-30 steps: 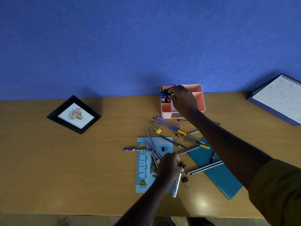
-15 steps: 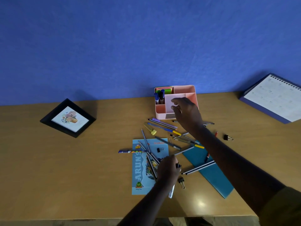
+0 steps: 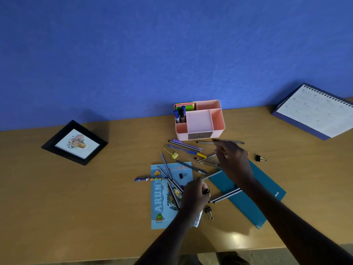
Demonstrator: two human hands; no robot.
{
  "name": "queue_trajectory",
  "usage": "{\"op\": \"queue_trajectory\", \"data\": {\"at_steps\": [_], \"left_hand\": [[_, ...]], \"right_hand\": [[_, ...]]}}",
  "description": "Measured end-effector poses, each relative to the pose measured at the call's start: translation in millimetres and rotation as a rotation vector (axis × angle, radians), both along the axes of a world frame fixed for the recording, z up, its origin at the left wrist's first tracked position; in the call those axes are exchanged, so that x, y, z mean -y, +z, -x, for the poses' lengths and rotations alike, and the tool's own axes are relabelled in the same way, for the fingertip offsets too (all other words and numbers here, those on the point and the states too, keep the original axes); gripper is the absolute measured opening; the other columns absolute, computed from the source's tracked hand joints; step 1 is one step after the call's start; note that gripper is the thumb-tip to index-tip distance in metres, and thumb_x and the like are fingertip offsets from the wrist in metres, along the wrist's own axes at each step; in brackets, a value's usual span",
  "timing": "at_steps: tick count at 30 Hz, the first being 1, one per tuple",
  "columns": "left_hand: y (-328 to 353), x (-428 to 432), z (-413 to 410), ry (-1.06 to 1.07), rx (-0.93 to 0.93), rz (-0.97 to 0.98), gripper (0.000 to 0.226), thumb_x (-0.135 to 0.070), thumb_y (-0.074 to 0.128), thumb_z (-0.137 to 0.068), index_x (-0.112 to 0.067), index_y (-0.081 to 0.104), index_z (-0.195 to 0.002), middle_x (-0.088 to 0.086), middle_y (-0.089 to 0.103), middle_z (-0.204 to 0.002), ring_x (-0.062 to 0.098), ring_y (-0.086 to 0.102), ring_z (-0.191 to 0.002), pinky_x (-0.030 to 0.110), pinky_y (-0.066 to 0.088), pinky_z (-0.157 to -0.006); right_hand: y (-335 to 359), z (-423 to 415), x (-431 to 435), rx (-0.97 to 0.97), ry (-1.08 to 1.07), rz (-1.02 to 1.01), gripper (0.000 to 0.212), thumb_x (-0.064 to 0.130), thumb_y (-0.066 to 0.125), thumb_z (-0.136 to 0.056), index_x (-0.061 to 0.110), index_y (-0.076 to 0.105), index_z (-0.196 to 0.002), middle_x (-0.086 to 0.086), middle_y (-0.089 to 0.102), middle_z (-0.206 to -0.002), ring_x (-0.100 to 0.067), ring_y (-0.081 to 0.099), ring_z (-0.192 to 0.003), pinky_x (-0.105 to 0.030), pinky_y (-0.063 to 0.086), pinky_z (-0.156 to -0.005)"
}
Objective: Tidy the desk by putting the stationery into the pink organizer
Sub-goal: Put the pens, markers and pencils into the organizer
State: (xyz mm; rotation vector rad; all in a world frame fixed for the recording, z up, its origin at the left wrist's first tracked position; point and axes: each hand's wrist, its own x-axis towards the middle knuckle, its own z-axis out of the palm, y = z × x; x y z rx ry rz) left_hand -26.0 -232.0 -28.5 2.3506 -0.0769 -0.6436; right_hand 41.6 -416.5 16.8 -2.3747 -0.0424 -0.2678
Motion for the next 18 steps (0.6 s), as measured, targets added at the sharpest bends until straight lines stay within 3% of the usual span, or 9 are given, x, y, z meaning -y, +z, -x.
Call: {"op": "queue_trajectory", "data": {"at_steps": [4, 7, 11, 18], "left_hand": [[24.0, -10.9, -19.6, 0.084, 0.058, 0.144, 0.025, -0.023, 0.084, -0.087, -0.015, 0.073, -0.109, -0.004, 0.076, -0.097, 0.004, 0.070, -0.082, 0.012, 0.052, -0.069], [51.5, -23.4, -47.5, 0.166, 0.137, 0.251, 0.023, -0.021, 0.083, -0.089, -0.017, 0.079, -0.111, -0.006, 0.079, -0.095, 0.002, 0.074, -0.083, 0.023, 0.062, -0.074], [96.5, -38.1, -92.3, 0.291, 0.306, 0.351, 0.023, -0.018, 0.084, -0.090, -0.016, 0.081, -0.112, -0.008, 0.080, -0.092, 0.002, 0.074, -0.080, 0.025, 0.062, -0.074], [155.3, -47.9, -161.9, 0.457, 0.589, 0.419, 0.021, -0.013, 0.085, -0.088, -0.008, 0.081, -0.108, -0.009, 0.080, -0.095, -0.008, 0.072, -0.082, 0.006, 0.051, -0.074]], "right_hand": [[-12.1, 28.5, 14.9, -0.052, -0.024, -0.017, 0.022, 0.003, 0.073, -0.096, 0.012, 0.074, -0.116, -0.003, 0.074, -0.104, -0.015, 0.072, -0.090, -0.034, 0.061, -0.071], [-13.0, 50.6, 19.5, -0.071, -0.037, -0.042, 0.019, 0.003, 0.073, -0.096, 0.012, 0.074, -0.112, 0.001, 0.073, -0.099, -0.010, 0.071, -0.086, -0.034, 0.062, -0.069], [-14.0, 73.7, 24.9, -0.092, -0.035, -0.032, 0.019, 0.001, 0.073, -0.096, 0.013, 0.072, -0.111, 0.003, 0.072, -0.100, -0.005, 0.069, -0.088, -0.034, 0.061, -0.067], [-14.8, 88.8, 28.6, -0.109, -0.059, -0.044, 0.023, 0.001, 0.074, -0.095, 0.011, 0.073, -0.115, 0.001, 0.073, -0.102, -0.010, 0.072, -0.090, -0.039, 0.063, -0.069]]}}
